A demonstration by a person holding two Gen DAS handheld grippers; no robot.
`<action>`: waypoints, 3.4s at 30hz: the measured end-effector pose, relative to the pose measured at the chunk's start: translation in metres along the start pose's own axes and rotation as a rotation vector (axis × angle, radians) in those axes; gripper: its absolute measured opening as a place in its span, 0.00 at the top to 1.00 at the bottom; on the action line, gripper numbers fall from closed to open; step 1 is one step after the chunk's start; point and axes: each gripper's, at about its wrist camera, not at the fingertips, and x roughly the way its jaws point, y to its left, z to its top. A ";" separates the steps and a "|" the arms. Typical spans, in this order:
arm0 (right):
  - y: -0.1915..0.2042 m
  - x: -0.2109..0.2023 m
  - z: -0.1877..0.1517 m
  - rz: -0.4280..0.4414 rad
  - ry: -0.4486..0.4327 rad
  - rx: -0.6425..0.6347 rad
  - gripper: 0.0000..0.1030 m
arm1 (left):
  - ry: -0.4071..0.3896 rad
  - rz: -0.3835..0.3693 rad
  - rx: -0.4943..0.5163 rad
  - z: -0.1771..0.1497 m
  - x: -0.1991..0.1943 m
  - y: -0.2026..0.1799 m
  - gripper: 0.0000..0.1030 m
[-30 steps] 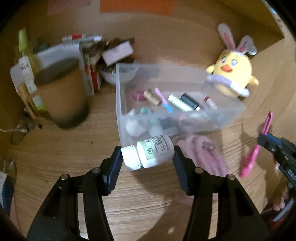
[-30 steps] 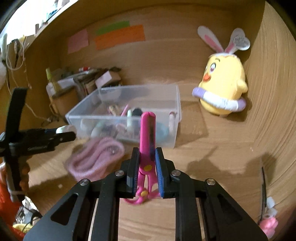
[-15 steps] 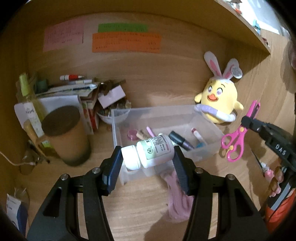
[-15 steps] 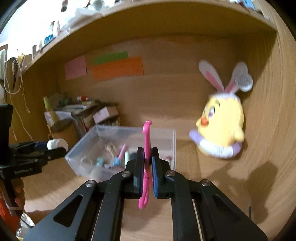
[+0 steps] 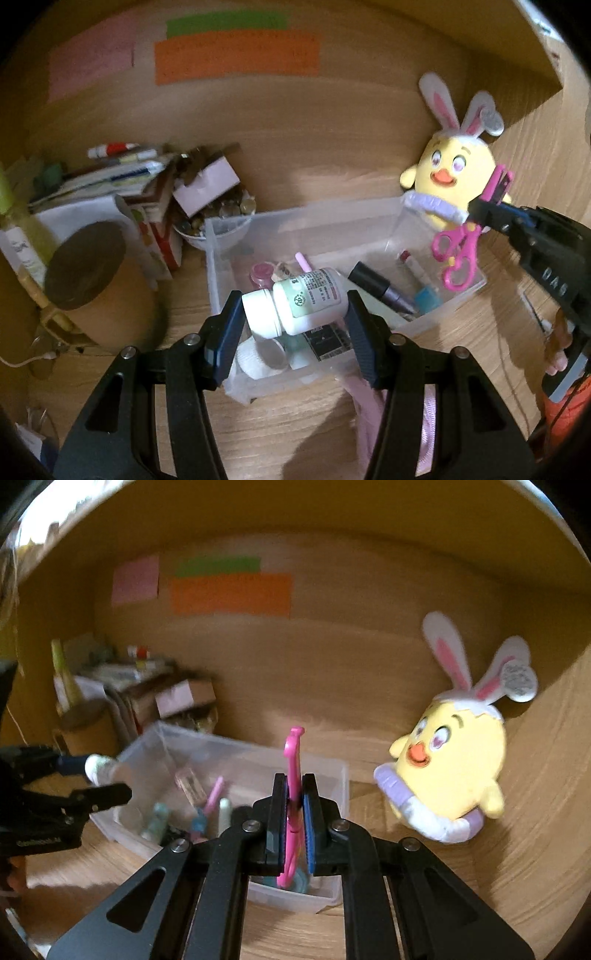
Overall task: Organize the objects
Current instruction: 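Carry the pill bottle and scissors into the clear bin and release both, then grasp the bagged pink rope with the left gripper while the right grasps the peach tube, then carry the rope bag and peach tube into the clear bin and release both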
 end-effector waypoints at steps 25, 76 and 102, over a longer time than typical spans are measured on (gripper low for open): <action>0.016 -0.003 -0.024 0.206 0.114 0.016 0.35 | 0.038 -0.033 0.020 -0.024 -0.023 -0.014 0.03; 0.061 -0.014 -0.093 0.357 0.237 -0.112 0.87 | 0.058 -0.082 -0.024 -0.085 -0.041 0.000 0.51; 0.006 0.012 0.001 0.231 0.071 0.088 0.87 | -0.038 -0.067 -0.053 0.010 -0.013 0.006 0.50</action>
